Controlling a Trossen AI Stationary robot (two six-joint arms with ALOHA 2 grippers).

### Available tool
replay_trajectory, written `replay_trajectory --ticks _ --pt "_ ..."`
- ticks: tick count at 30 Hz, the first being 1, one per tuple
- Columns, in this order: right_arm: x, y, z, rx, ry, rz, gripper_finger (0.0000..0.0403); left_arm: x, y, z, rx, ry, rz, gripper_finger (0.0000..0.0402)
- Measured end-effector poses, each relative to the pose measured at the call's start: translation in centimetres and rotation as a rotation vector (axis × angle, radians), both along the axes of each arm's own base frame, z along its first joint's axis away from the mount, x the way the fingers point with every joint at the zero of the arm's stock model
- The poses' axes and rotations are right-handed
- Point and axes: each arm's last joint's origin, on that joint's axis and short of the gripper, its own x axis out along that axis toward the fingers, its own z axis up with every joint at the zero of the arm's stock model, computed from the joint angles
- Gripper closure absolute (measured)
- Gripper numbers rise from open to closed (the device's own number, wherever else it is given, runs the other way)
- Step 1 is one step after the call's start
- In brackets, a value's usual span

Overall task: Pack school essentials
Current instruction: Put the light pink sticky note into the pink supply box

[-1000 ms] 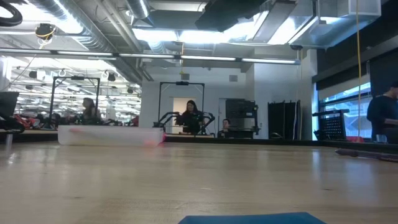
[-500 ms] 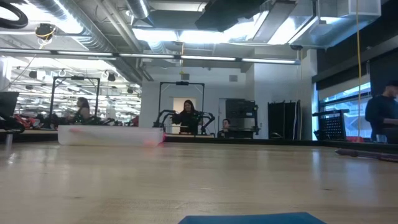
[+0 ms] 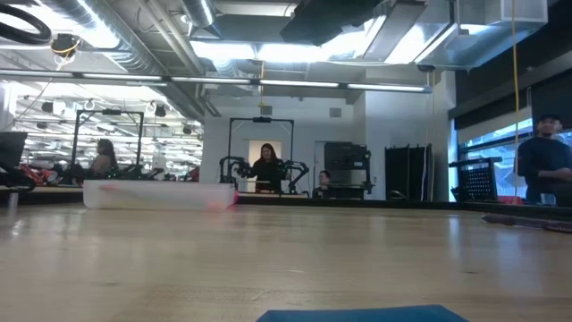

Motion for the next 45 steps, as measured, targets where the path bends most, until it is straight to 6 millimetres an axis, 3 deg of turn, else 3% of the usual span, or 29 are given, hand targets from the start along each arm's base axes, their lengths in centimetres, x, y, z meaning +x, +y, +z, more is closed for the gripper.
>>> replay_trajectory --ticks 23,36,45 --pt "0.0 0.0 0.1 0.005 -0.008 -0.004 0.0331 2.9 2.3 0.1 -0.066 0.065 0.146 0.0053" --pt "-0.9 -0.5 1.8 0.03 -0.042 -0.145 0.0331 3.5 2.8 0.3 -0.071 0.046 0.154 0.0053" --pt "-1.2 -0.6 2.2 0.017 -0.053 -0.172 0.0331 6.6 4.4 2.1 -0.001 -0.017 0.025 0.0053"
